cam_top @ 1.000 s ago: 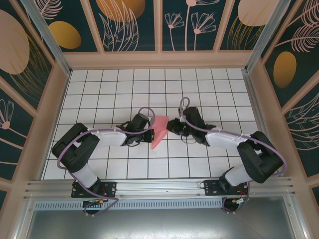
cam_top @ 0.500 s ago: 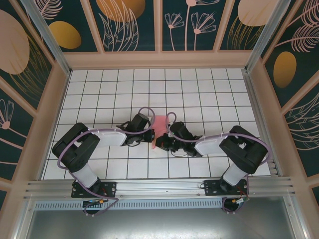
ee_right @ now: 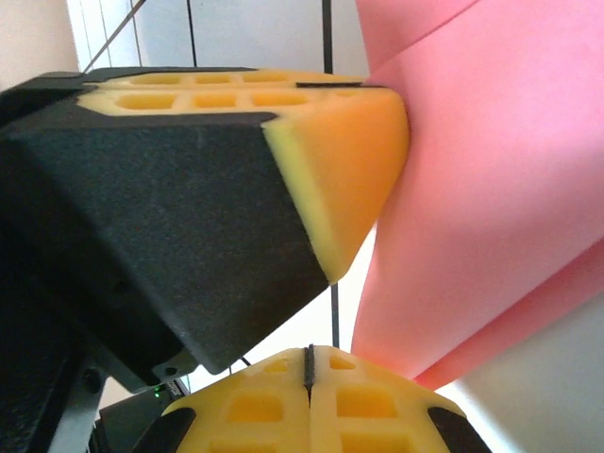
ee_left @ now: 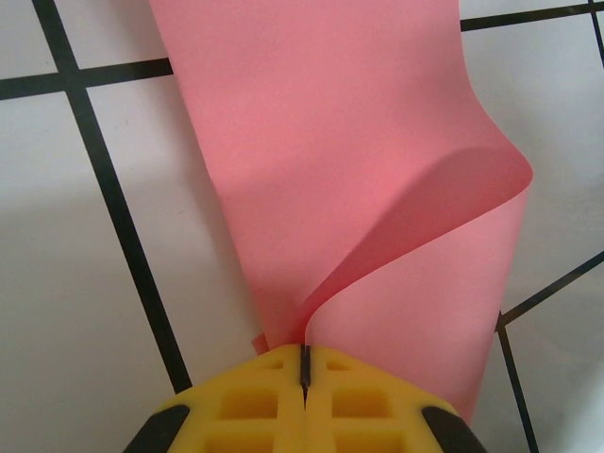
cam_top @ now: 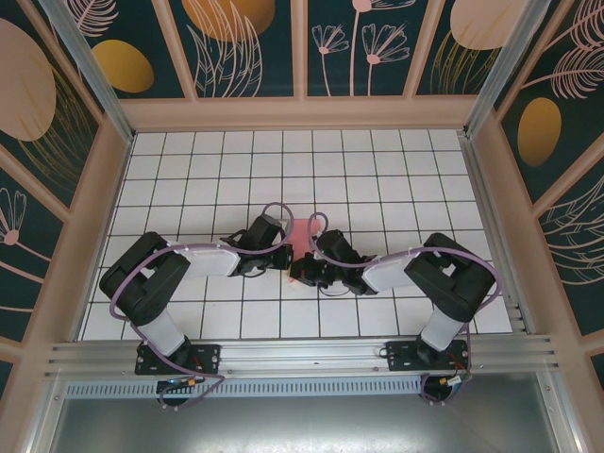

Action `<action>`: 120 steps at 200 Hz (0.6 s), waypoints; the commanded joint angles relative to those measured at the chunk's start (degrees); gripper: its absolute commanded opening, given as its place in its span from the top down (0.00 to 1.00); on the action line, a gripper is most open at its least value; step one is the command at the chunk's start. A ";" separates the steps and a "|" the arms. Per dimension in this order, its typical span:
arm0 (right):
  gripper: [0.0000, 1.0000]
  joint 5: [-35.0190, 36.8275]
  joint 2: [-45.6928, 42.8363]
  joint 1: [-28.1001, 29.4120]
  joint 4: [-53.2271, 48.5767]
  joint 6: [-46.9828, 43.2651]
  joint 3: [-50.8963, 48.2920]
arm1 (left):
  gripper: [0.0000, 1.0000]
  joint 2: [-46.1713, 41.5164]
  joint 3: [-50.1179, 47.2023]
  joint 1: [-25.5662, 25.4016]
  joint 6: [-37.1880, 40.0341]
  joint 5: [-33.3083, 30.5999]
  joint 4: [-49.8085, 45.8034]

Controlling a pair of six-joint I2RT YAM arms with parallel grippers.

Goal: Fold a paper plane with a square sheet of paper (pick it up from the middle)
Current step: Third fold the triangle at the center of the table.

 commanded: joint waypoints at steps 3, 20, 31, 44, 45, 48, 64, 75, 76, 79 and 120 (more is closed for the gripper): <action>0.96 -0.68 1.16 0.59 -1.13 0.34 1.09 | 0.93 1.37 -0.18 0.12 0.01 0.86 -0.98; 0.96 -0.94 1.84 0.59 -1.30 0.26 0.76 | 0.93 1.37 -0.01 0.12 0.13 0.85 -1.08; 0.96 -1.12 2.35 0.68 -0.57 0.48 0.47 | 0.93 1.34 -0.18 0.12 0.13 0.85 -1.09; 0.96 -1.30 2.86 0.68 -0.31 0.65 0.38 | 0.93 1.37 -0.14 0.14 0.13 0.86 -1.07; 0.96 -1.25 2.91 0.68 -0.28 0.62 0.38 | 0.93 1.39 -0.14 0.13 0.14 0.86 -1.11; 0.96 -1.21 3.01 0.68 -0.24 0.53 0.32 | 0.93 1.39 -0.13 0.12 0.14 0.86 -1.08; 0.96 -0.79 3.27 0.67 -1.19 0.51 0.22 | 0.93 2.87 -0.14 0.14 0.23 0.86 -1.31; 0.96 -0.68 3.14 0.68 -1.36 0.64 -0.01 | 0.93 2.92 -0.14 0.13 0.23 0.85 -1.32; 0.96 -0.64 3.14 0.72 -1.46 0.66 -0.03 | 0.93 2.92 -0.14 0.13 0.19 0.86 -1.28; 0.96 -0.53 3.12 0.74 -1.72 0.68 -0.04 | 0.93 2.92 -0.10 0.12 0.23 0.92 -1.25; 0.95 0.20 3.23 0.85 -4.70 0.60 0.02 | 0.93 3.20 -0.23 0.13 0.14 1.17 -1.07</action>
